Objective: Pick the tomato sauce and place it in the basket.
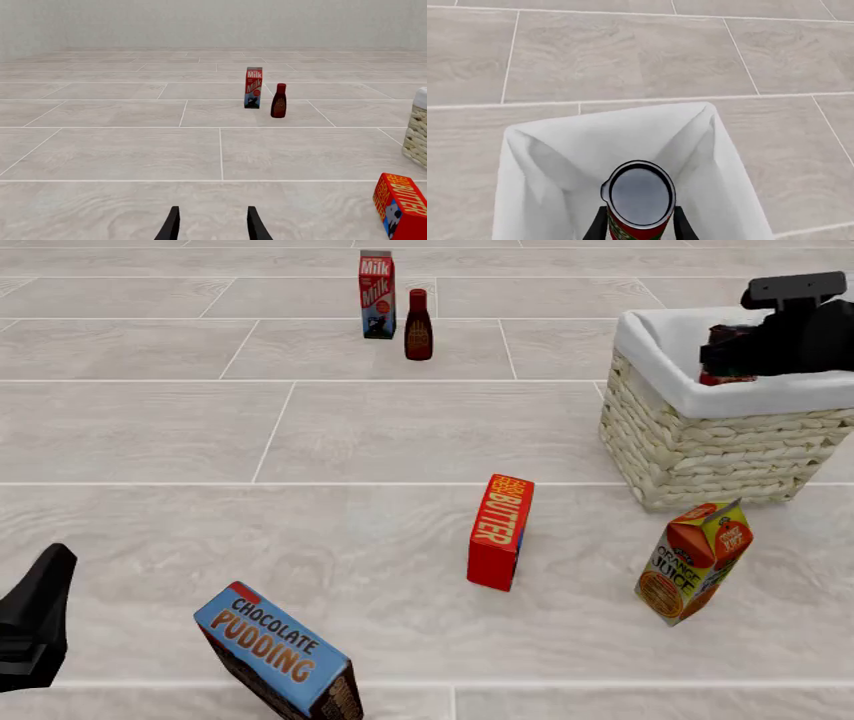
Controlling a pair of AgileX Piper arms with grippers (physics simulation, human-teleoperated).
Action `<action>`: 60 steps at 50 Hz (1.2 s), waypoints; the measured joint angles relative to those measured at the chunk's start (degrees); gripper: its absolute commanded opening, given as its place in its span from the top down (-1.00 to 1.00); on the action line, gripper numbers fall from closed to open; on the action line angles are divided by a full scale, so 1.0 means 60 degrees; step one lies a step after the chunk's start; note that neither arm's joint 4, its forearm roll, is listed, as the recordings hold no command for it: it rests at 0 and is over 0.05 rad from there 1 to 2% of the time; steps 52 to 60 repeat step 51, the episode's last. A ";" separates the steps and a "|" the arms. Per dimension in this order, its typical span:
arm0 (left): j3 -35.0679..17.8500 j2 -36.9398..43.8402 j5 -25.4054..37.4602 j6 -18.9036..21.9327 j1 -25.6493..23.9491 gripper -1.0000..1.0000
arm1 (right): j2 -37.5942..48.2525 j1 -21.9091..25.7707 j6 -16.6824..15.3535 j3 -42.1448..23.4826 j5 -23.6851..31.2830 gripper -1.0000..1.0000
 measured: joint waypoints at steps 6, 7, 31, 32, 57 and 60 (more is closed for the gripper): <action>0.0000 0.0000 0.0000 0.0000 0.0000 -1.00 | -0.0105 0.0117 0.0069 0.0068 -0.0098 -1.00; 0.0000 0.0000 0.0000 0.0000 0.0000 -1.00 | -0.0123 0.0135 0.0074 0.0078 -0.0110 -1.00; 0.0000 0.0000 0.0000 0.0000 0.0000 -1.00 | -0.1010 0.0498 0.0110 0.0234 0.0068 -1.00; 0.0000 0.0000 0.0000 0.0000 0.0000 -1.00 | -0.1080 0.0522 0.0113 0.0248 0.0083 -1.00; 0.0000 0.0000 0.0000 0.0000 0.0000 -1.00 | -0.2324 0.1052 0.0074 0.1011 -0.0107 -1.00; 0.0000 0.0000 0.0000 0.0000 0.0000 -1.00 | -0.2324 0.1052 0.0074 0.1011 -0.0107 -1.00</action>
